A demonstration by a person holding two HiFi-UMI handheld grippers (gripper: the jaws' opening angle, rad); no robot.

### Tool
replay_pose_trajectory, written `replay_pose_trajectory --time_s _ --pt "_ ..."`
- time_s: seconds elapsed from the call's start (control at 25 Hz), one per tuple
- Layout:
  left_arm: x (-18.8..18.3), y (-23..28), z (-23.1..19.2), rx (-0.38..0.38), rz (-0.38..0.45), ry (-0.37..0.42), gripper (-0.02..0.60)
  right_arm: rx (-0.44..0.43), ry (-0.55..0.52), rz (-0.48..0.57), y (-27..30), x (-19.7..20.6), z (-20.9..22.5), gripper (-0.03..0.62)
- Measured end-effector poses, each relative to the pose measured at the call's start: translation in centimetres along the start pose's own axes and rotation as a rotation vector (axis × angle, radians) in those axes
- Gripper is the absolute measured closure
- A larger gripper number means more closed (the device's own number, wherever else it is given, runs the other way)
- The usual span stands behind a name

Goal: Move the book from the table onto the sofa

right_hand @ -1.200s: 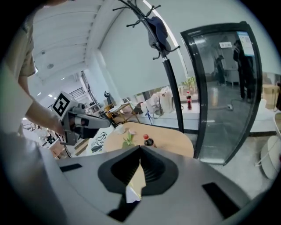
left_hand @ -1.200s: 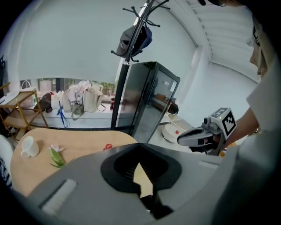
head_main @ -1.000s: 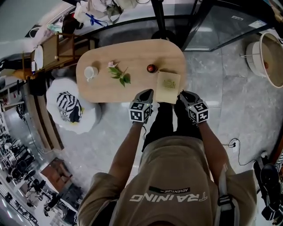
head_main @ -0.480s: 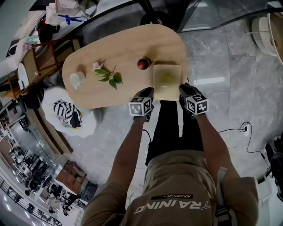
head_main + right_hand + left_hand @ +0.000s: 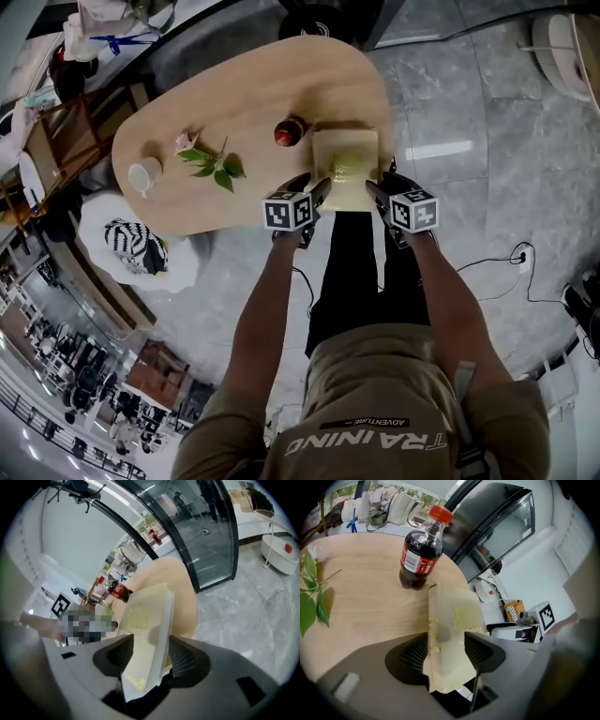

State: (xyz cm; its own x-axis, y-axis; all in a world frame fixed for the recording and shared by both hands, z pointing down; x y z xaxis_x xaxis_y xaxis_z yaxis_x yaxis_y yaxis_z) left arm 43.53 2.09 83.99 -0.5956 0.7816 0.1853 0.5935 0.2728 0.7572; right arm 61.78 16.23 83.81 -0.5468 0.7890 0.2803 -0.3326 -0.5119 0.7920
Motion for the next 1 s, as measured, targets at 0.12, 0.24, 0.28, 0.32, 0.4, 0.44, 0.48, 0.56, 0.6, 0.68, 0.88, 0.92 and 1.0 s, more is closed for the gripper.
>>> replay_pose_trajectory --time_s 0.12,0.24,0.28,0.32,0.4,0.44,0.48,0.56,0.6,0.68,0.88,0.92,1.0 --pt "0.4 0.5 -0.7 -0.001 -0.028 -0.008 0.354 -0.030 0.036 -0.015 0.7 0.6 0.2 0.387" --pt "0.6 1.2 -1.0 0.010 -0.033 -0.017 0.354 -0.043 0.042 -0.021 1.2 0.7 0.5 0.387" --pt "0.6 1.4 -1.1 0.019 -0.035 -0.017 0.354 -0.044 0.043 -0.020 1.3 0.7 0.7 0.387" --pt "0.6 1.6 -1.1 0.028 -0.039 -0.014 0.354 -0.047 0.047 -0.018 1.5 0.6 0.8 0.387" --pt "0.7 2.1 -1.0 0.046 -0.046 -0.005 0.354 -0.060 0.055 -0.015 1.9 0.6 1.0 0.387" --pt "0.8 2.3 -1.0 0.054 -0.045 -0.005 0.354 -0.068 0.056 -0.019 2.1 0.7 1.0 0.387" --pt "0.9 2.4 -0.9 0.062 -0.040 -0.009 0.354 -0.075 0.055 -0.028 2.3 0.8 0.9 0.387" --pt "1.2 2.6 -0.9 0.076 -0.024 -0.022 0.354 -0.082 0.051 -0.044 2.9 1.0 0.6 0.386" --pt "1.3 2.5 -1.0 0.084 -0.018 -0.033 0.354 -0.085 0.052 -0.048 3.1 1.1 0.5 0.377" --pt "1.4 2.5 -1.3 0.104 -0.021 -0.070 0.353 -0.092 0.058 -0.052 3.3 1.1 0.4 0.372" --pt "1.1 3.3 -1.7 0.173 -0.041 -0.128 0.345 -0.106 0.056 -0.082 3.6 0.8 1.0 0.362" --pt "1.2 3.4 -1.9 0.193 -0.039 -0.137 0.344 -0.110 0.049 -0.088 3.7 0.7 1.0 0.361" --pt "1.2 3.4 -2.3 0.233 -0.034 -0.164 0.342 -0.117 0.016 -0.096 3.8 0.5 0.8 0.361"
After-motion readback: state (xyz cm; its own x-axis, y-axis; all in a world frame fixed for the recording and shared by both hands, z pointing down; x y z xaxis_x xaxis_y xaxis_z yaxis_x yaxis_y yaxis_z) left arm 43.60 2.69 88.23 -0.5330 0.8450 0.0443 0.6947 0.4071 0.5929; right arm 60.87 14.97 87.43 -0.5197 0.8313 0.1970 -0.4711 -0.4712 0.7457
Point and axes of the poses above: the fingertips, and each gripper's own axes: y forward along the fingers, z to its right, x out of its underside, the point moved 8 cm from there along -y, backward along the fingers, and after that the axes turned 5 degrees about x, right-handed, at the moved point
